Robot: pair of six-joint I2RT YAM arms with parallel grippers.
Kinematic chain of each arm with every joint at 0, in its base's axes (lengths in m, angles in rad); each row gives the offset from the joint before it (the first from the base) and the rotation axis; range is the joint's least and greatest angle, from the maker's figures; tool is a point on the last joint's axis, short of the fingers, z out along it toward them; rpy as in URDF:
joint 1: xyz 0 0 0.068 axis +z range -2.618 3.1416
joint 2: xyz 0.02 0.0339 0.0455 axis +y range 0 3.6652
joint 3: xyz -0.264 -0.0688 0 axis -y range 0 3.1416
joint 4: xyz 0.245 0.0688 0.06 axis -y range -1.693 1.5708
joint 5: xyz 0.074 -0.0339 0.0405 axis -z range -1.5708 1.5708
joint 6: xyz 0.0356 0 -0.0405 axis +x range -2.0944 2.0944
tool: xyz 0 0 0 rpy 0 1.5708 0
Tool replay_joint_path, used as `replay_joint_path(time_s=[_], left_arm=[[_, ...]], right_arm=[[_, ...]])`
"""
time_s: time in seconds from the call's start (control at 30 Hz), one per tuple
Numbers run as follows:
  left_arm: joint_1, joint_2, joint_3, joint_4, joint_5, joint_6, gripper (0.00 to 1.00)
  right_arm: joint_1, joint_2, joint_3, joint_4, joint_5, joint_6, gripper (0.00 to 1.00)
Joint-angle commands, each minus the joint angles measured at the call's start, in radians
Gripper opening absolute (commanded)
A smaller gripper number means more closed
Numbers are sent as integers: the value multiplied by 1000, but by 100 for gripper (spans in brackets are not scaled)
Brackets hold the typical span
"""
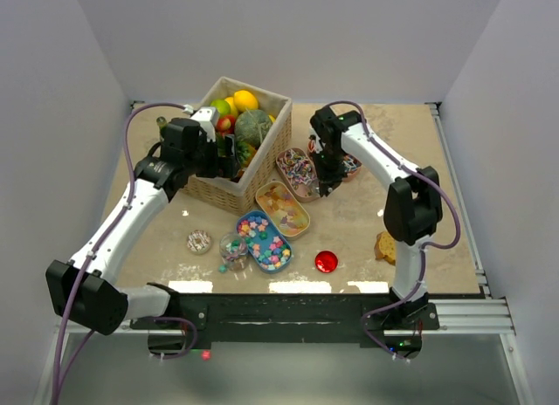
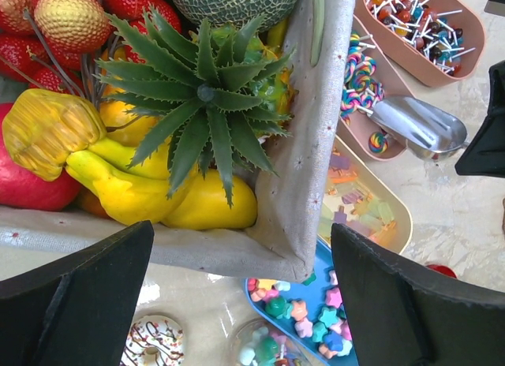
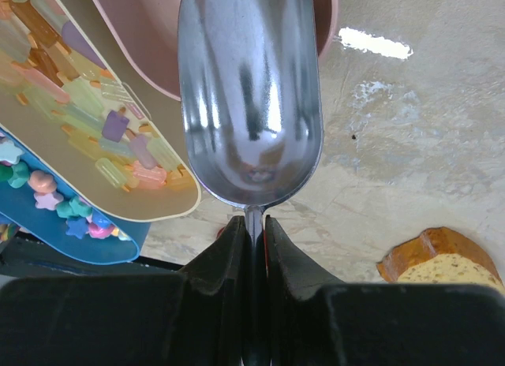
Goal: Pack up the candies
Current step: Scoop the fake candies from the storage box.
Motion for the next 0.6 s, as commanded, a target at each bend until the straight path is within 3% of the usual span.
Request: replay_joint_path(time_s=[0.0, 0.2, 0.43, 0.57], left_arm=[[8, -11, -4, 54, 19, -26, 100], [8, -14, 0, 54, 14, -23, 100], [9, -6, 18, 43, -4, -16, 100], [9, -11, 20, 35, -17, -16, 100]], right_arm=[[-5, -37, 5, -13, -10, -4, 0], [-6, 24, 89, -43, -30, -10, 0], [-11, 236, 276, -58, -99, -58, 0], [-12, 229, 281, 11, -50, -79, 0]])
